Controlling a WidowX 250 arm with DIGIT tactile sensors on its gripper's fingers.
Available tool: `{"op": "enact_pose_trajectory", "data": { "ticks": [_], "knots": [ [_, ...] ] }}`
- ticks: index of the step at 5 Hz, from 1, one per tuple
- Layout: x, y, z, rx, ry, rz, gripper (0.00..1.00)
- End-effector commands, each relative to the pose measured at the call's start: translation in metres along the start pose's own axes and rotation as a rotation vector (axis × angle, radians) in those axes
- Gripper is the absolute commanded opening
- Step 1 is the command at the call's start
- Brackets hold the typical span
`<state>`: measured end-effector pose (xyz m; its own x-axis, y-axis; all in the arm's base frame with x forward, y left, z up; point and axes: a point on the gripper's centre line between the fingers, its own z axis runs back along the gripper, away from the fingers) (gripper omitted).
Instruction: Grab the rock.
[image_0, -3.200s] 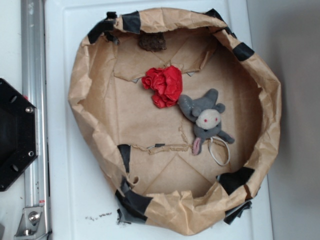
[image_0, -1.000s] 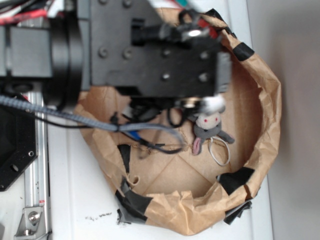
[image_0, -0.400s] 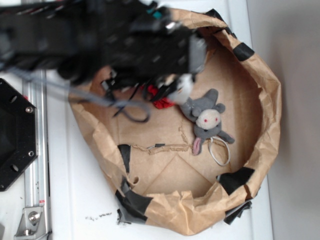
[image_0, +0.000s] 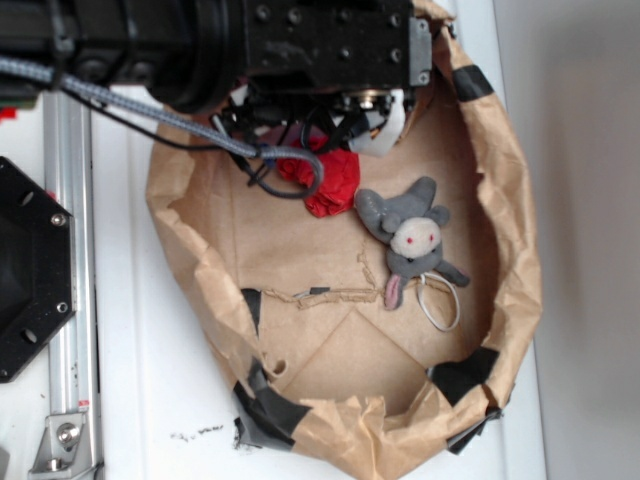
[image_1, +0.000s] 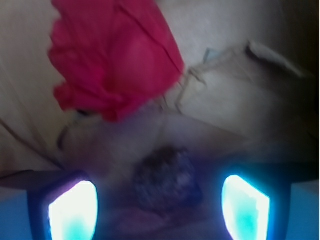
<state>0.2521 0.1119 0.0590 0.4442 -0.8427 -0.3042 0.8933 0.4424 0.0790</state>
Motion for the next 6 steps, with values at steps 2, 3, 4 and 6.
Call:
{"op": "enact_pose_trajectory", "data": {
  "ticks": [2,3,4,6],
  "knots": [
    [0.003,0.015,-0.019,-0.007,-0.04,-0.029,1.0],
    [0.004,0.014,-0.018,-0.072,-0.132,-0.032,1.0],
    [0.006,0.014,-0.02,-0.091,-0.116,-0.048,1.0],
    [0.007,0.015,-0.022,-0.083,-0.113,-0.053,0.0]
  ]
}}
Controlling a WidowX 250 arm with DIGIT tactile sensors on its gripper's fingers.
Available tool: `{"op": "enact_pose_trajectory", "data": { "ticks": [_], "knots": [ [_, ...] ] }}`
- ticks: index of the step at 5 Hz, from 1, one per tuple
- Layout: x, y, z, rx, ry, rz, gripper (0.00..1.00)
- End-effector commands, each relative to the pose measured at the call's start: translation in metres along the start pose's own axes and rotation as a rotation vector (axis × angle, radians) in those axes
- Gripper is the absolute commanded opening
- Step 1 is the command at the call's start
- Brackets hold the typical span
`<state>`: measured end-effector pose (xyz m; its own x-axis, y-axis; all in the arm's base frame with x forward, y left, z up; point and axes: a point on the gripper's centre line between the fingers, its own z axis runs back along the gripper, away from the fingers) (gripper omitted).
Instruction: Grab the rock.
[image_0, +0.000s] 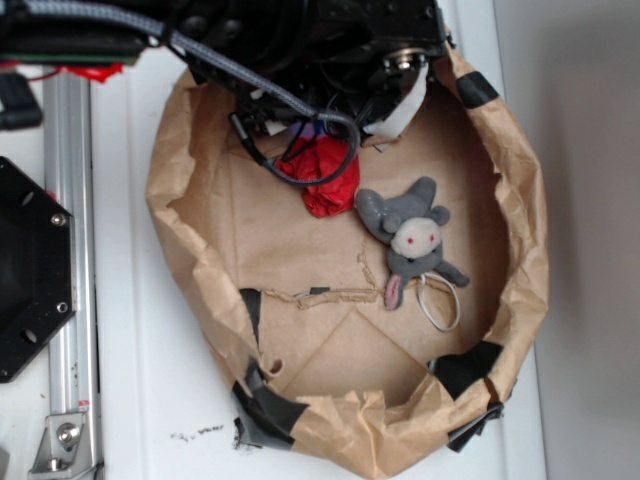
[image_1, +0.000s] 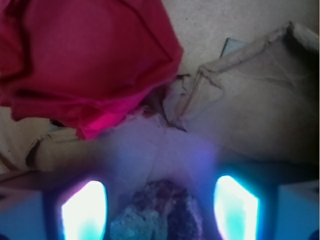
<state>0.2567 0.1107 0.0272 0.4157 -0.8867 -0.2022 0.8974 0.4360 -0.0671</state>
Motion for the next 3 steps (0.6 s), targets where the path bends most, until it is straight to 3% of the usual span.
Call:
{"op": "enact_pose_trajectory", "data": {
  "ticks": [1,2,3],
  "knots": [
    [-0.009,0.012,0.012,0.051,0.014,0.002,0.0],
    [-0.017,0.013,0.011,0.062,0.039,0.013,1.0],
    [-0.03,0.018,0.008,0.039,0.02,0.039,1.0]
  ]
}}
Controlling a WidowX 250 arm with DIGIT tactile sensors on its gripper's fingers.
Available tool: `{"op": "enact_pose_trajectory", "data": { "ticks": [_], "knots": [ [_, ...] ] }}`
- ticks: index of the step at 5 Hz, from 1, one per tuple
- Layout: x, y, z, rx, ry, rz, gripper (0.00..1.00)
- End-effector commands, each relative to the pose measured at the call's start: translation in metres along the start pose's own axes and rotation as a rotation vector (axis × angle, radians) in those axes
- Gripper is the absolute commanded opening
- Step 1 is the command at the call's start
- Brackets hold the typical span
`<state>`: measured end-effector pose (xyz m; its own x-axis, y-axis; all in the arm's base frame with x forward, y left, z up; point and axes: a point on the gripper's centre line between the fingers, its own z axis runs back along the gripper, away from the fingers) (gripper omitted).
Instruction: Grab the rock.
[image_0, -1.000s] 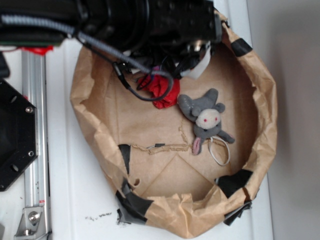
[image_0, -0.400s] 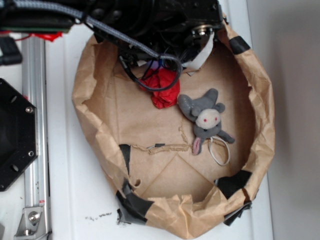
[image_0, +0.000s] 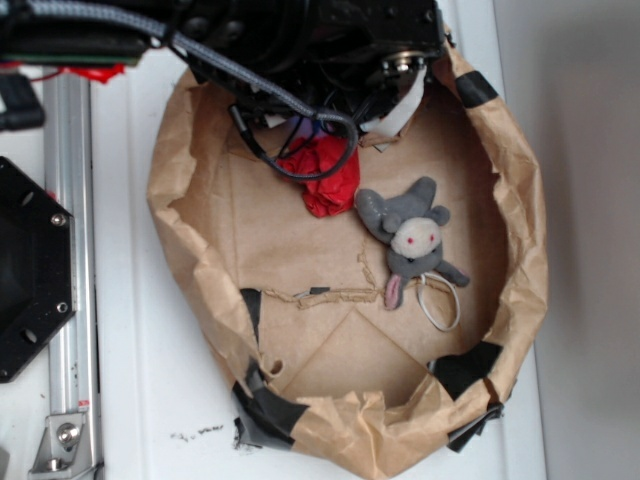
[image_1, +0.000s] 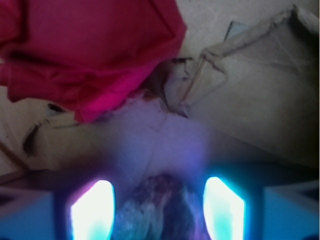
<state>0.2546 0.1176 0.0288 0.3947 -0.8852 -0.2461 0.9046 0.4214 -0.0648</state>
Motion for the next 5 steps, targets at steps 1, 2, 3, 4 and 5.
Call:
{"op": "enact_pose_trajectory", "data": {
  "ticks": [1,2,3,4,5],
  "knots": [
    [-0.0248,0.0185,0.0049,0.014,-0.04,0.057,1.0],
    [-0.024,0.0212,0.0007,-0.011,-0.037,0.062,1.0],
    [-0.0236,0.021,-0.0003,-0.008,-0.041,0.075,0.0],
    [-0.0235,0.0205,-0.0002,0.004,-0.037,0.072,0.0],
    [-0.0233,0.0198,0.0005,0.014,-0.036,0.071,0.0]
  ]
}}
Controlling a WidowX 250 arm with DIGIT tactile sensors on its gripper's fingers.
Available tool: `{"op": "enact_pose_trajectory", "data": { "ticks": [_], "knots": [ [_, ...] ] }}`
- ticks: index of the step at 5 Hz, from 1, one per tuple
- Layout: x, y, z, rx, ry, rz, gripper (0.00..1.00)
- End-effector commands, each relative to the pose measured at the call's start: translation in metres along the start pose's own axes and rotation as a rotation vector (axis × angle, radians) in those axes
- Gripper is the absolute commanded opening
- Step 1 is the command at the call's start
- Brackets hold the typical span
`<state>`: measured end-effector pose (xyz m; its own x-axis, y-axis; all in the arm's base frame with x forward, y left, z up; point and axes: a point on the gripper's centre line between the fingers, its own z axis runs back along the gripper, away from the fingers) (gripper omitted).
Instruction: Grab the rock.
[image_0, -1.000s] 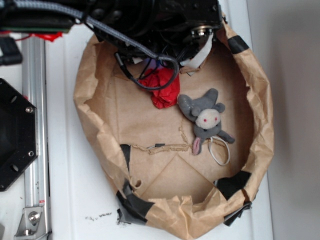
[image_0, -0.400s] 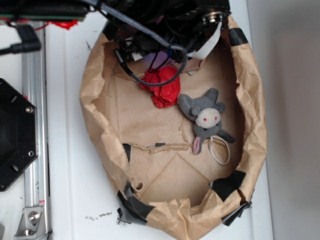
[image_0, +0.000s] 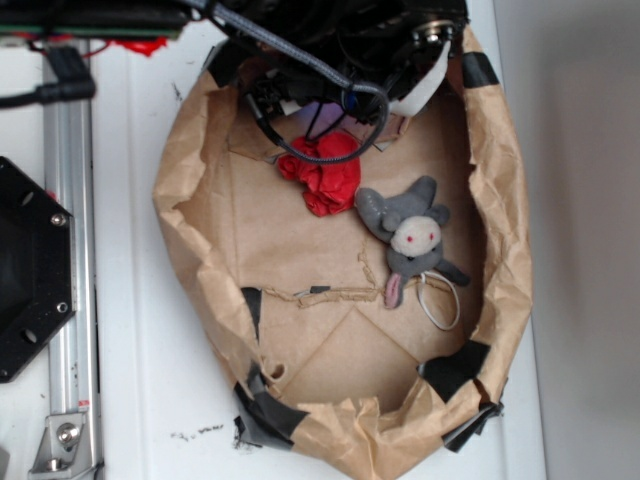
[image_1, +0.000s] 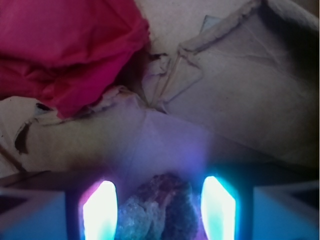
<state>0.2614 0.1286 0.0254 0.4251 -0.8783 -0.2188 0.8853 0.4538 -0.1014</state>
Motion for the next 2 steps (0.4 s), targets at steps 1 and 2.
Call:
{"op": "enact_pose_trajectory", "data": {
  "ticks": [1,2],
  "knots": [
    [-0.017,0.009,0.006,0.065,-0.016,0.046,0.0],
    [-0.013,0.004,0.017,0.11,0.009,0.076,0.0]
  ]
}}
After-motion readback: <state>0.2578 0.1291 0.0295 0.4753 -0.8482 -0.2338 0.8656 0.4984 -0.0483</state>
